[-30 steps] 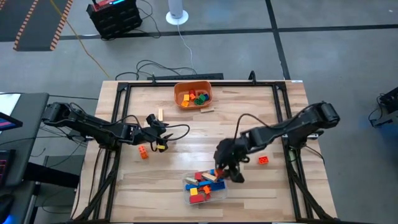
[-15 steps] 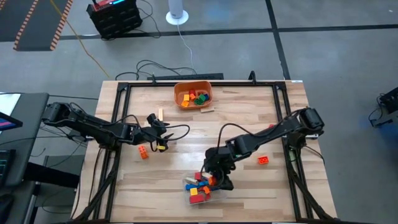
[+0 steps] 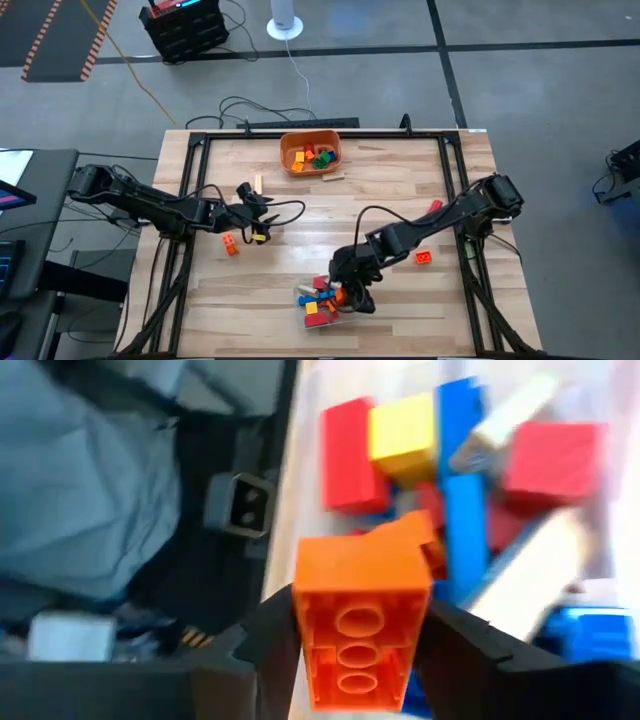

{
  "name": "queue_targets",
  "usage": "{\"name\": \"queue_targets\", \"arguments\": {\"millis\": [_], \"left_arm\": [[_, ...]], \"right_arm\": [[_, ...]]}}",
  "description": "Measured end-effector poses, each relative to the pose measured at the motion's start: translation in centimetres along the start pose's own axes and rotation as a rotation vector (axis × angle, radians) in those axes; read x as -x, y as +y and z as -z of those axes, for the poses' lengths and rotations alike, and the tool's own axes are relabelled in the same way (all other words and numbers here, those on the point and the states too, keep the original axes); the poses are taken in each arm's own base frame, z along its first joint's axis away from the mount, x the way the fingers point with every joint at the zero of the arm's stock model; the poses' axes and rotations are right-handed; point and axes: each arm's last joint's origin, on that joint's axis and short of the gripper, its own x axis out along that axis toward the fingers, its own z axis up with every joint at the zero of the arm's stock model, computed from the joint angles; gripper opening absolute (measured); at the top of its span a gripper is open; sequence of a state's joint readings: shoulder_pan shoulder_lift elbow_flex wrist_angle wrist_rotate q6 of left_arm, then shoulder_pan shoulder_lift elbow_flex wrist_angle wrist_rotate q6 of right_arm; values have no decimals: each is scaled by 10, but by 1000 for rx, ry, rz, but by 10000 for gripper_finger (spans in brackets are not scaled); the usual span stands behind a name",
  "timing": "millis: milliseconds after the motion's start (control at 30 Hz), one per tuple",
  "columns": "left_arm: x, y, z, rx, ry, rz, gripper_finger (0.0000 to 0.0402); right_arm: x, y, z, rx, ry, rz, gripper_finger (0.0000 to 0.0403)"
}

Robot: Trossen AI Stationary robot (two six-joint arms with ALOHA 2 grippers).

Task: Sort blocks by size
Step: Put the large orange game piece into the transparent bin, then put the small orange game piece into the orange bin

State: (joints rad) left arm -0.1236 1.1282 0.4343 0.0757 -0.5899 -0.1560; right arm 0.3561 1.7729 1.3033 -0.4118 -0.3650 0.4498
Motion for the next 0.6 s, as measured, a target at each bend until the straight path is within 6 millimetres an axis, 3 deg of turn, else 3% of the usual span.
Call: {"name": "queue_targets", "arguments": {"millis": [300,433,500,600], "left_arm": [[0,-1,-7,-41,-60,6,238],[0,-1,-9,-66,-82,6,238],[0,-1,-10,-74,-91,6,238],[0,0,-11,-78,-96,0,238]], "right_arm": [[1,-5,2,-86,17,48,251],[7,-6,11,-169,117,44,256],[14,-4,22,-250,197,108,255],[26,-3,43,-343,301,342,252]]}}
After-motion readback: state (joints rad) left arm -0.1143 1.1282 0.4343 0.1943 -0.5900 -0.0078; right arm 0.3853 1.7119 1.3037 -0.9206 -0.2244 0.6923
